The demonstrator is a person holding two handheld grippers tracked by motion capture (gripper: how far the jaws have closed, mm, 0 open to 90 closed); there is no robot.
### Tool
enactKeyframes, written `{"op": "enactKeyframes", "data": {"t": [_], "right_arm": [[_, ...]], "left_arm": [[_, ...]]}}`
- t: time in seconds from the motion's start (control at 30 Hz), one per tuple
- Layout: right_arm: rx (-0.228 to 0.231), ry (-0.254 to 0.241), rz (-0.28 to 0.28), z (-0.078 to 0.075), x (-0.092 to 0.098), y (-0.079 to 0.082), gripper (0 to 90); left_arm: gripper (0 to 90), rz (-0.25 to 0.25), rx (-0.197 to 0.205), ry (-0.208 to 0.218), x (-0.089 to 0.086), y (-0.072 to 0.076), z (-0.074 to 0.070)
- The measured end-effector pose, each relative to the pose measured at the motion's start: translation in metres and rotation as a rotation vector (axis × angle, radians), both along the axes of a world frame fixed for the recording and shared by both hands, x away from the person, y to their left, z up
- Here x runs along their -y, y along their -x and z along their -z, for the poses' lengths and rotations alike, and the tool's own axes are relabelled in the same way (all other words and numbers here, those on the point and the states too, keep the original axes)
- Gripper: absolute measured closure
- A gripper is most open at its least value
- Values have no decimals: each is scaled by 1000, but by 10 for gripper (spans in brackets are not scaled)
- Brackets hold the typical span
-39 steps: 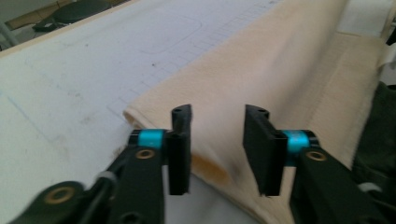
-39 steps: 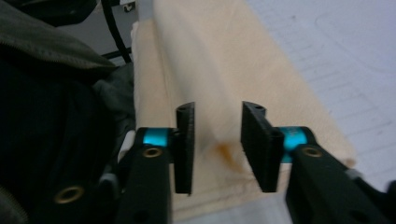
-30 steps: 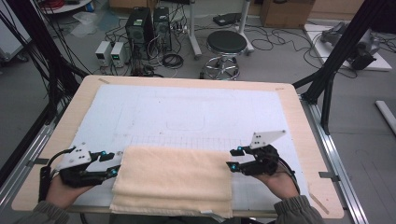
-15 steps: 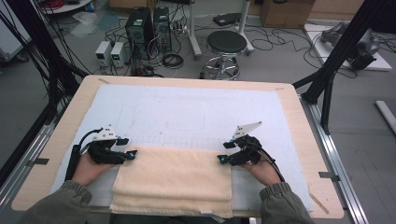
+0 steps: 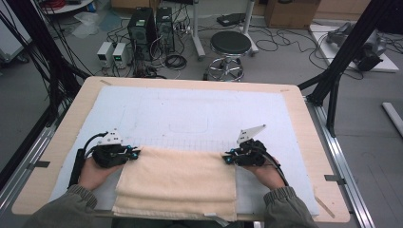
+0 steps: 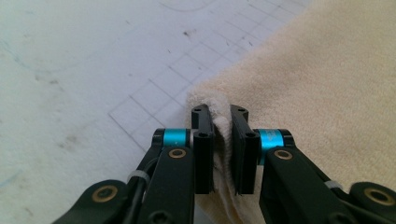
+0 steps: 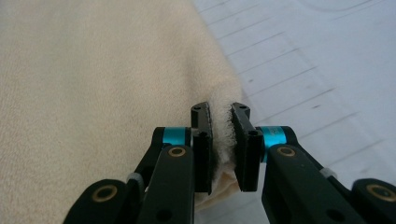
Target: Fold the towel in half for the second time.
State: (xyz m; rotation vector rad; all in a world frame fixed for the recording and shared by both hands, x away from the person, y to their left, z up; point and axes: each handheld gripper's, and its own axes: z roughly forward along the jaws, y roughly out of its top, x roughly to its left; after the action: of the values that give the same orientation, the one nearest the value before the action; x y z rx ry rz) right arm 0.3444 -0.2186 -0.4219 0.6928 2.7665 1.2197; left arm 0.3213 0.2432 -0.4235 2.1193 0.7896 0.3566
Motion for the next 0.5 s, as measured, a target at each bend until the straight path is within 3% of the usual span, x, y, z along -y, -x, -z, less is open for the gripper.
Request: {"op": "enactKeyframes", "data": {"t": [0.1, 0.23, 0.5], "right_arm": [[20, 24, 21, -9, 2, -13, 806], [48, 32, 73, -22, 6, -38, 806], [96, 15, 180, -41, 9, -93, 804]], "left_arm": [[813, -41, 27, 17, 6, -10, -8], [813, -116, 50, 67, 13, -34, -18], [813, -200, 84, 30, 24, -91, -41]]}}
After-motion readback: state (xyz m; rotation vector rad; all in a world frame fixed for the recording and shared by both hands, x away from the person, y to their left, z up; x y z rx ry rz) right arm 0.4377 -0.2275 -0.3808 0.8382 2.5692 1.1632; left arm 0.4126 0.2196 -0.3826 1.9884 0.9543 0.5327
